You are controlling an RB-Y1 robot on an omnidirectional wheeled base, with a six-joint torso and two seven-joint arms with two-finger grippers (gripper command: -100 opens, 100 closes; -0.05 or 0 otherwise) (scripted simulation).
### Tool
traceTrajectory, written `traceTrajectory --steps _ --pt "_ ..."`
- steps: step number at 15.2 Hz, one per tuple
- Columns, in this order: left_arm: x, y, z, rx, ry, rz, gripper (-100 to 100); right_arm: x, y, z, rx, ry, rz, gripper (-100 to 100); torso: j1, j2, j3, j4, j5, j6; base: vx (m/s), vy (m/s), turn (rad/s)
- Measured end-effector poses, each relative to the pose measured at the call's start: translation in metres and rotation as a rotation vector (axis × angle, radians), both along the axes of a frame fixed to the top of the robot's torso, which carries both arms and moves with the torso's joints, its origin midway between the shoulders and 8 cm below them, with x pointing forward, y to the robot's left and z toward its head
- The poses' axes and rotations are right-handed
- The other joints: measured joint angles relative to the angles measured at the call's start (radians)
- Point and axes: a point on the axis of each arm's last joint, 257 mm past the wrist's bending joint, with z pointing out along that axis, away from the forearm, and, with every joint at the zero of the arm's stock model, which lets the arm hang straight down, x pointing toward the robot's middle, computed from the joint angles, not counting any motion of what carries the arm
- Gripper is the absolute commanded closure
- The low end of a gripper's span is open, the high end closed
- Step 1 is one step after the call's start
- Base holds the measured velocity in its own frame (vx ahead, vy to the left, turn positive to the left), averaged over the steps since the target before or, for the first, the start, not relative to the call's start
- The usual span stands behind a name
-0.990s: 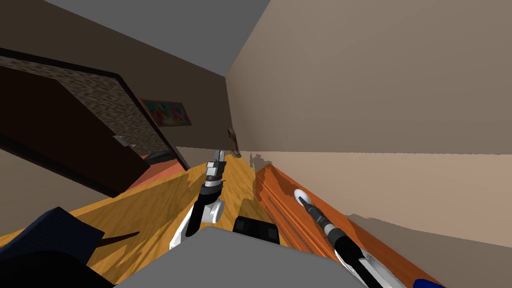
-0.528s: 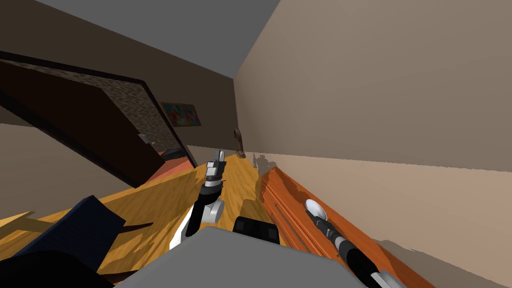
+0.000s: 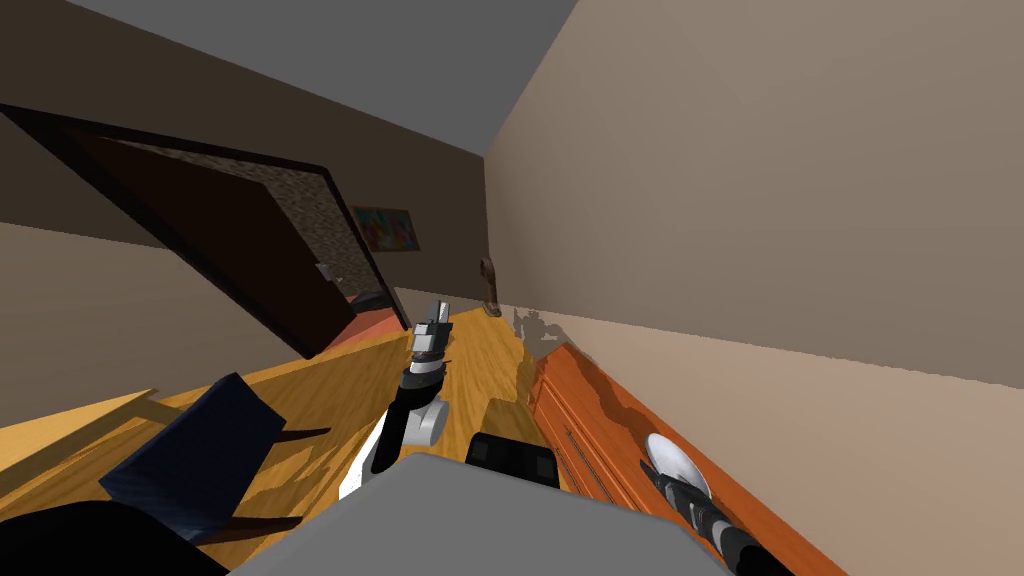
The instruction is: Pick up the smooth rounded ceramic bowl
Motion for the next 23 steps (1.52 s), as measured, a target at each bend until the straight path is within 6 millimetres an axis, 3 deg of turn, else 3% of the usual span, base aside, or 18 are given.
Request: traceTrajectory --steps 10,14,23 --pt "0.000 0.000 0.000 0.000 0.000 0.000 0 -0.100 -0.073 -0.038 -0.234 0.261 0.050 -100 0.000 -0.001 0.000 0.000 0.000 0.001 0.098 0.055 0.130" --pt "0.000 0.000 0.000 0.000 0.000 0.000 0 -0.125 -0.088 -0.044 -0.276 0.318 0.062 -100 -0.001 0.004 0.002 0.001 0.000 0.001 0.052 0.034 0.095" --pt "0.000 0.000 0.000 0.000 0.000 0.000 0 -0.212 -0.127 -0.056 -0.398 0.520 0.119 -100 -0.001 0.003 0.002 0.001 0.000 0.001 0.080 0.033 0.110"
